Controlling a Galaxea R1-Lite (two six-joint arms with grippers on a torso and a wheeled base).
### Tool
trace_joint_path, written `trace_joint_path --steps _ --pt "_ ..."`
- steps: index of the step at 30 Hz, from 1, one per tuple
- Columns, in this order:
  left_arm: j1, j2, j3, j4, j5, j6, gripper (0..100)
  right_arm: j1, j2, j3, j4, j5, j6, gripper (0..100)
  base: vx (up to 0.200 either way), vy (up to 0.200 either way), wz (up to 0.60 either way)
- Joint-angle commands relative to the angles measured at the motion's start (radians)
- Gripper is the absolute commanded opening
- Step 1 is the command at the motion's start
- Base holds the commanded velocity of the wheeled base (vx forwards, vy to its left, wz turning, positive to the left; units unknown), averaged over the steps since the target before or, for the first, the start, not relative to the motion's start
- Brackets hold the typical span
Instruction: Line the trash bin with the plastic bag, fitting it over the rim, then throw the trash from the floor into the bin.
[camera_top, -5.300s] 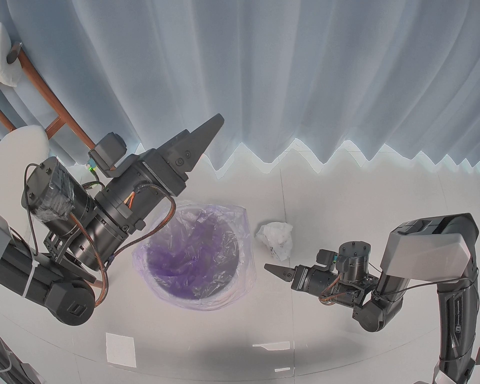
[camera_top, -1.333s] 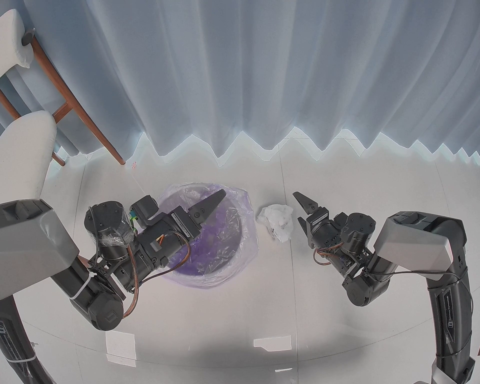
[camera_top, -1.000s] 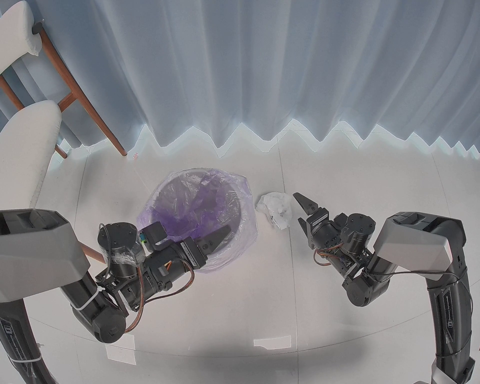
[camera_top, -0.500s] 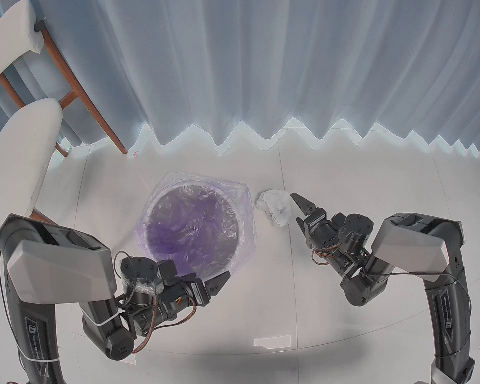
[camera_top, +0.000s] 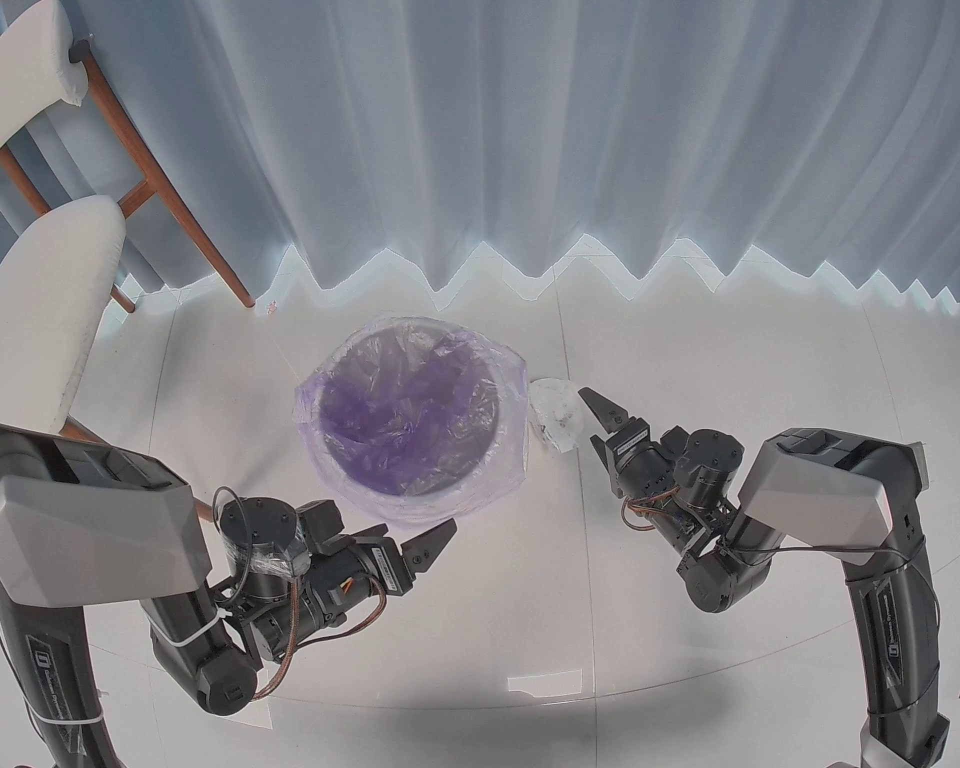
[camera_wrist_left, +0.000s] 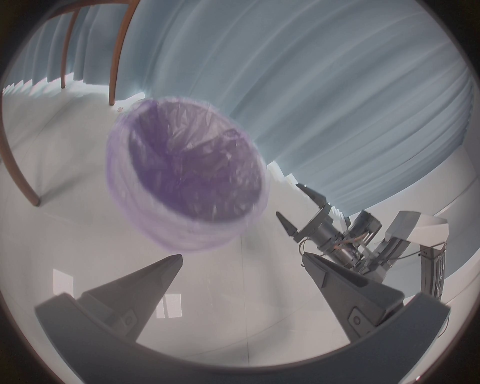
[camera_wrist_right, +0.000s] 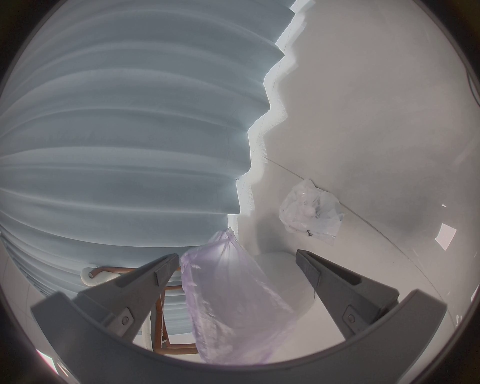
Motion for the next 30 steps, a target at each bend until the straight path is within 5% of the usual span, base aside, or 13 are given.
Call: trace_joint_path --steps 1,4,14,18,30 --pt "-0.001 -0.026 0.006 0.001 0.012 -0.001 100 0.001 0.009 -0.002 -0.018 0.000 -0.013 100 0.000 0.000 0.00" --pt "0.031 -0.020 0.058 0.001 0.014 -0.002 100 0.001 0.012 -0.002 -0.018 0.000 -0.025 100 0.000 0.000 0.00" --pt "0.312 -0.015 0.164 -0.001 -0.004 0.053 100 0.001 0.018 -0.004 -0.018 0.000 -0.031 100 0.000 0.000 0.00" --pt "0.344 0.028 0.146 -0.001 -0.020 0.125 100 0.001 0.021 -0.004 -0.018 0.000 -0.033 100 0.000 0.000 0.00" --pt "0.350 0.180 -0.058 0.001 -0.035 0.133 100 0.001 0.026 -0.005 -0.018 0.000 -0.037 100 0.000 0.000 0.00"
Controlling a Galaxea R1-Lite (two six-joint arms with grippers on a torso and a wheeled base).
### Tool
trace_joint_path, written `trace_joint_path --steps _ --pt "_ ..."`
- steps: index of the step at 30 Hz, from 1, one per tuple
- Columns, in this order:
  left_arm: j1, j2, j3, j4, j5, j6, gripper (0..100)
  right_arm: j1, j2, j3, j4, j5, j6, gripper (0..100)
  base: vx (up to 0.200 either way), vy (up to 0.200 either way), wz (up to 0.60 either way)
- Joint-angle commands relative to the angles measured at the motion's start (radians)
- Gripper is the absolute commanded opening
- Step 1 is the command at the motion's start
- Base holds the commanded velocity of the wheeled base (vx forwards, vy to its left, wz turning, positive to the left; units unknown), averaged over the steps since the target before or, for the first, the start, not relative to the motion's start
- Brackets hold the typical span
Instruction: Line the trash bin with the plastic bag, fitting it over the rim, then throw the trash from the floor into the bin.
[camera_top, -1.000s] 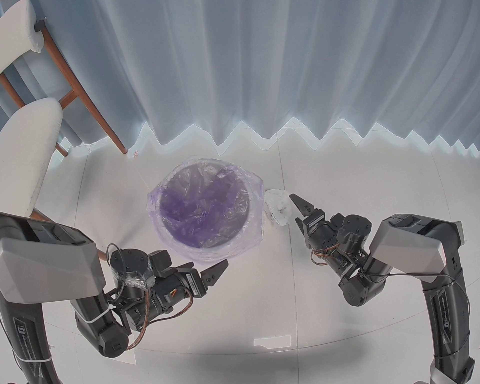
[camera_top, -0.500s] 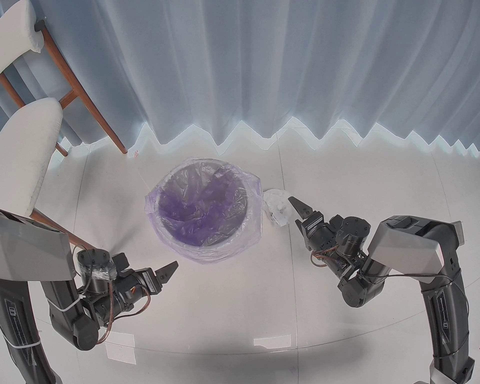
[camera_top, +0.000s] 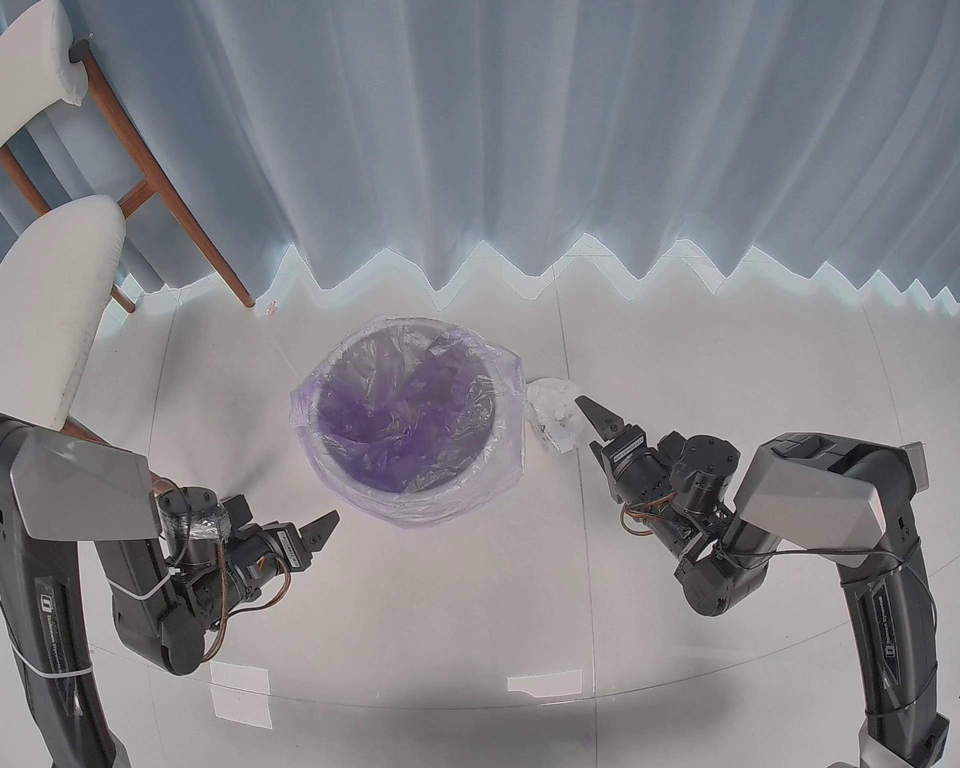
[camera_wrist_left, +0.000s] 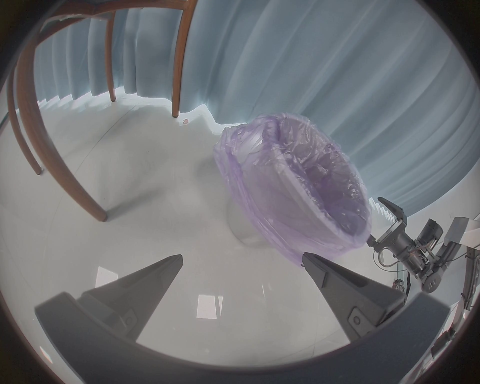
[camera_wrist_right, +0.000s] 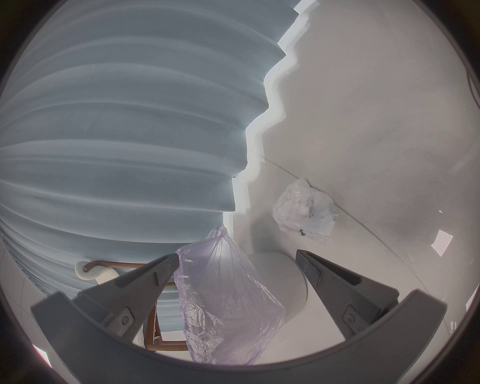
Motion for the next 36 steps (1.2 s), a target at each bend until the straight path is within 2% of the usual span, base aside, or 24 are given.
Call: trace_joint_path --steps 1,7,23,31,36 --pt "0.006 0.107 -0.105 -0.001 -0.002 0.008 100 0.001 0.006 -0.001 -0.018 0.002 -0.001 100 0.000 0.000 0.00" --pt "0.006 0.147 -0.189 -0.001 -0.004 0.045 100 0.001 0.010 -0.010 -0.018 0.002 -0.001 100 0.000 0.000 0.00" --pt "0.021 0.206 -0.341 0.064 -0.004 0.045 100 0.001 0.013 -0.015 -0.018 0.001 -0.003 100 0.000 0.000 0.00" --pt "0.039 0.245 -0.444 0.162 -0.001 0.046 100 0.001 0.015 -0.016 -0.018 0.002 -0.004 100 0.000 0.000 0.00" --pt "0.044 0.252 -0.493 0.255 0.009 0.083 100 0.001 0.016 -0.019 -0.018 0.002 -0.004 100 0.000 0.000 0.00"
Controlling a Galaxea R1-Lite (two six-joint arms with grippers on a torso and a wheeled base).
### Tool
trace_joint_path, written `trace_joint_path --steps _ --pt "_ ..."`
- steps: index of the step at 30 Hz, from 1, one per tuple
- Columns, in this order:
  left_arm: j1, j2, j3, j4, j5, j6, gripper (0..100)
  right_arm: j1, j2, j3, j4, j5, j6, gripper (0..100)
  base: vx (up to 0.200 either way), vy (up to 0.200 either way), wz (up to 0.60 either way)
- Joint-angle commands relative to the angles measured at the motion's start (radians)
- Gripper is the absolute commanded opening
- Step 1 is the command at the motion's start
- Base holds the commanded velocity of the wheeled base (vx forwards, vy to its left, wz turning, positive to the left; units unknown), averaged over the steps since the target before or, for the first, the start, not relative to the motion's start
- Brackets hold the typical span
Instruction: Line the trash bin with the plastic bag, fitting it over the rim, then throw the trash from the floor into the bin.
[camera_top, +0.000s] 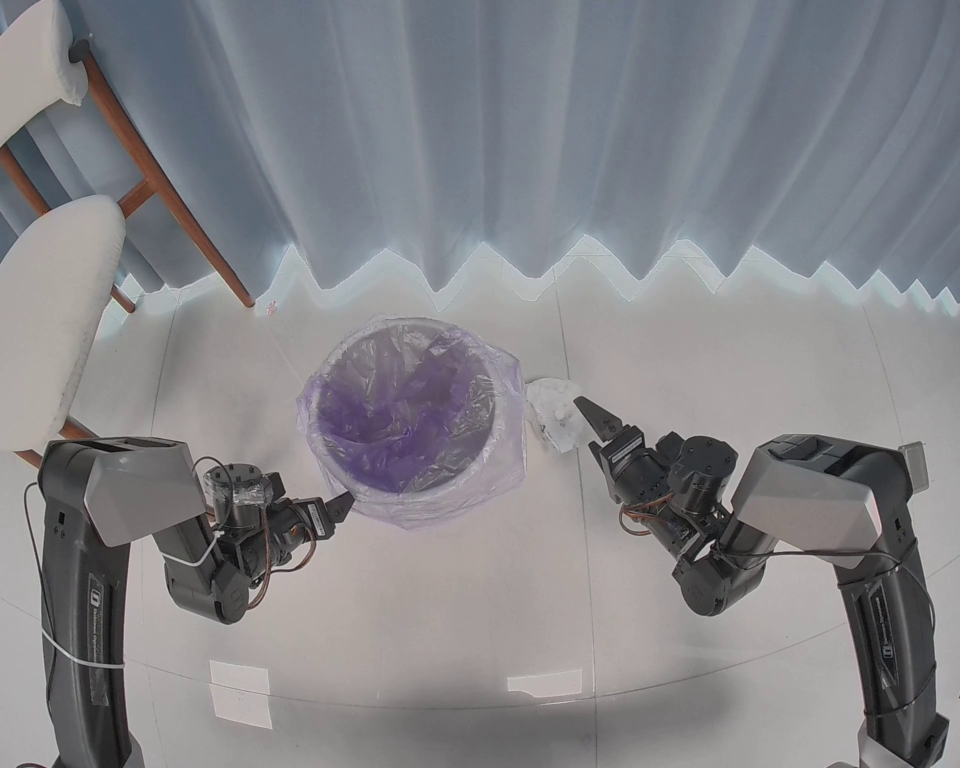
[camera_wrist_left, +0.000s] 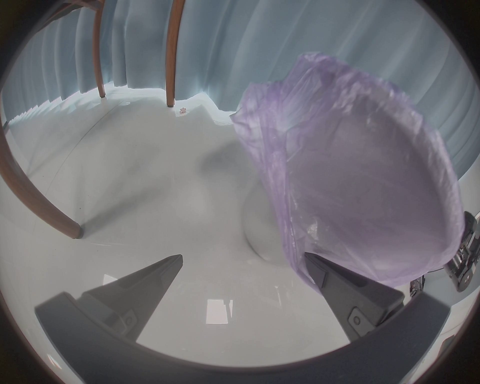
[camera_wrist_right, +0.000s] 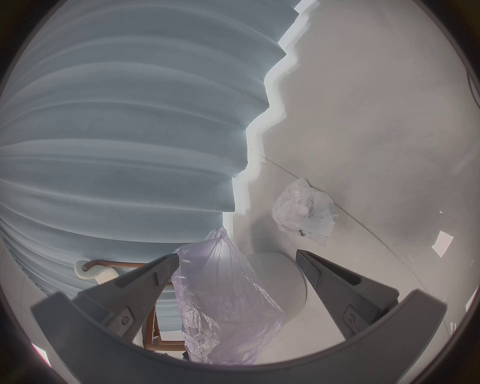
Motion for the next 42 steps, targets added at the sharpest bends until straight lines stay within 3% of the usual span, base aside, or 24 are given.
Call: trace_joint_path --steps 1,8,26,29,32,36,42 --pt "0.006 0.025 -0.053 0.051 0.006 0.031 100 0.001 0.007 -0.005 -0.018 0.001 0.000 100 0.000 0.000 0.00" --pt "0.007 0.065 -0.122 0.102 0.058 0.056 100 -0.001 0.008 -0.006 -0.018 0.002 0.000 100 0.000 0.000 0.00" --pt "0.000 0.088 -0.139 0.088 0.080 0.063 100 -0.002 0.016 -0.016 -0.018 0.011 -0.002 100 0.000 0.000 0.00" --pt "-0.003 0.081 -0.112 0.059 0.081 0.063 100 -0.001 0.016 -0.016 -0.018 0.011 -0.002 100 0.000 0.000 0.00" --pt "-0.020 0.066 -0.024 -0.101 0.086 0.067 100 -0.001 0.020 -0.020 -0.018 0.011 -0.010 100 0.000 0.000 0.00" --pt "-0.025 0.009 0.074 -0.201 0.101 0.086 100 -0.002 0.030 -0.028 -0.018 0.011 -0.020 100 0.000 0.000 0.00" --pt "-0.025 -0.092 0.184 -0.222 0.101 0.106 100 -0.002 0.030 -0.032 -0.018 0.011 -0.022 100 0.000 0.000 0.00"
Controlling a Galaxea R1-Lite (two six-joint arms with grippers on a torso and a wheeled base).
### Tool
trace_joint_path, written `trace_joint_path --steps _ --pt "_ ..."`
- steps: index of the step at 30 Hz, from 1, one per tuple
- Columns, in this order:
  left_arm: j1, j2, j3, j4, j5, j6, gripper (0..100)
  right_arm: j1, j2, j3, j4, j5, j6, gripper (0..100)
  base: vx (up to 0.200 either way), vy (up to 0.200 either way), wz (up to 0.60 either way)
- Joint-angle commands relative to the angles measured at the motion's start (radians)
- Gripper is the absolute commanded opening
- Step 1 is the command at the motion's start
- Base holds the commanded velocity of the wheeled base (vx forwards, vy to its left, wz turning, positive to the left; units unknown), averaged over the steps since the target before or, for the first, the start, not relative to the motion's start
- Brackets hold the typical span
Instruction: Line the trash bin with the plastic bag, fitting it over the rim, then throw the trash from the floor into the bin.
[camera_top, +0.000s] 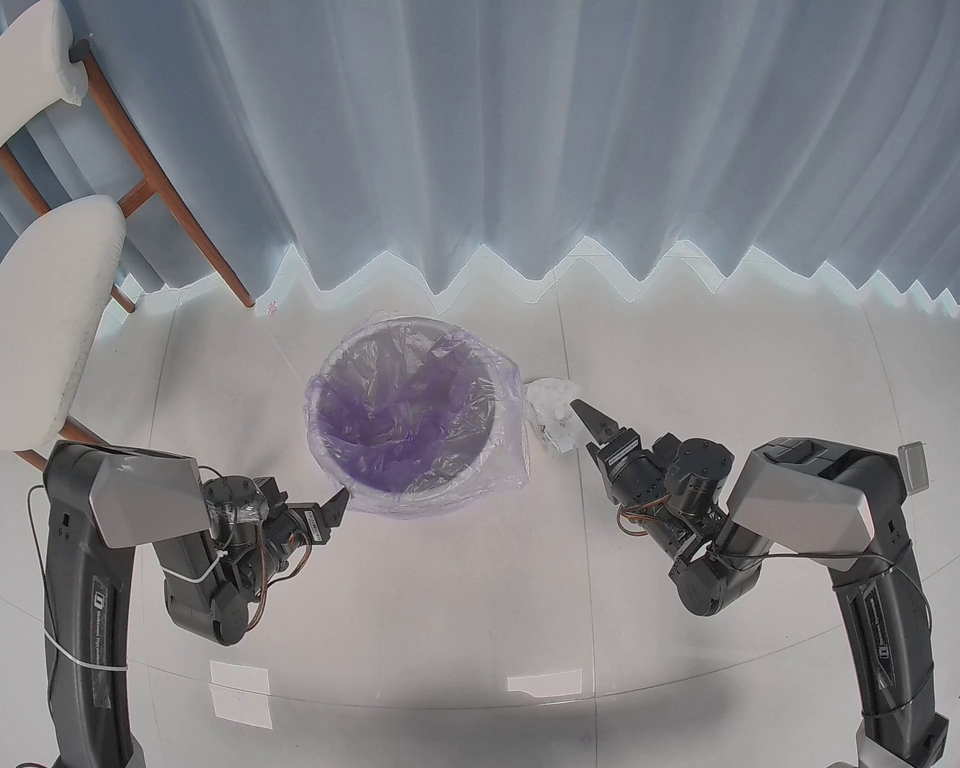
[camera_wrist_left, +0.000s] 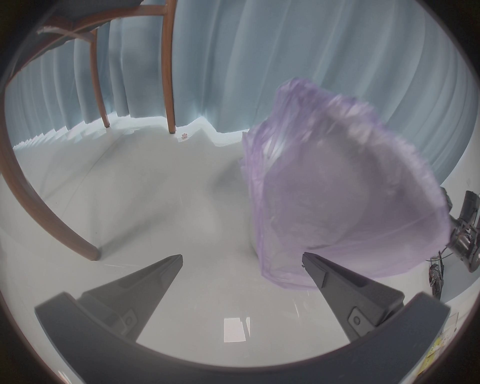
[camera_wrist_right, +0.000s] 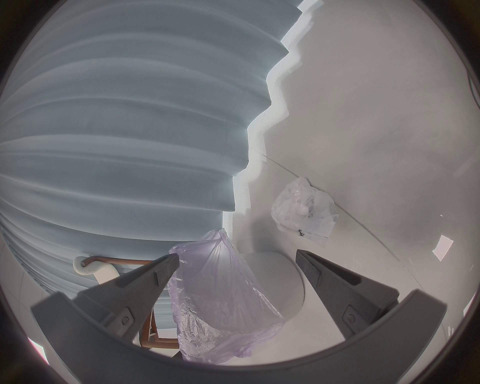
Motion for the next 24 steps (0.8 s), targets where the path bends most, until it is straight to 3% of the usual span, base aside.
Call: trace_joint_path --steps 1,18,24 --pt "-0.004 -0.143 0.126 -0.018 0.002 0.013 100 0.000 0.006 -0.006 -0.018 0.000 -0.005 100 0.000 0.000 0.00" --pt "-0.007 -0.700 0.504 -0.019 -0.008 -0.024 100 0.003 0.002 0.009 -0.018 -0.007 -0.049 100 0.000 0.000 0.00" --pt "-0.125 -0.866 0.674 -0.016 -0.018 -0.079 100 0.018 -0.115 0.150 -0.018 0.008 -0.037 100 0.000 0.000 0.00"
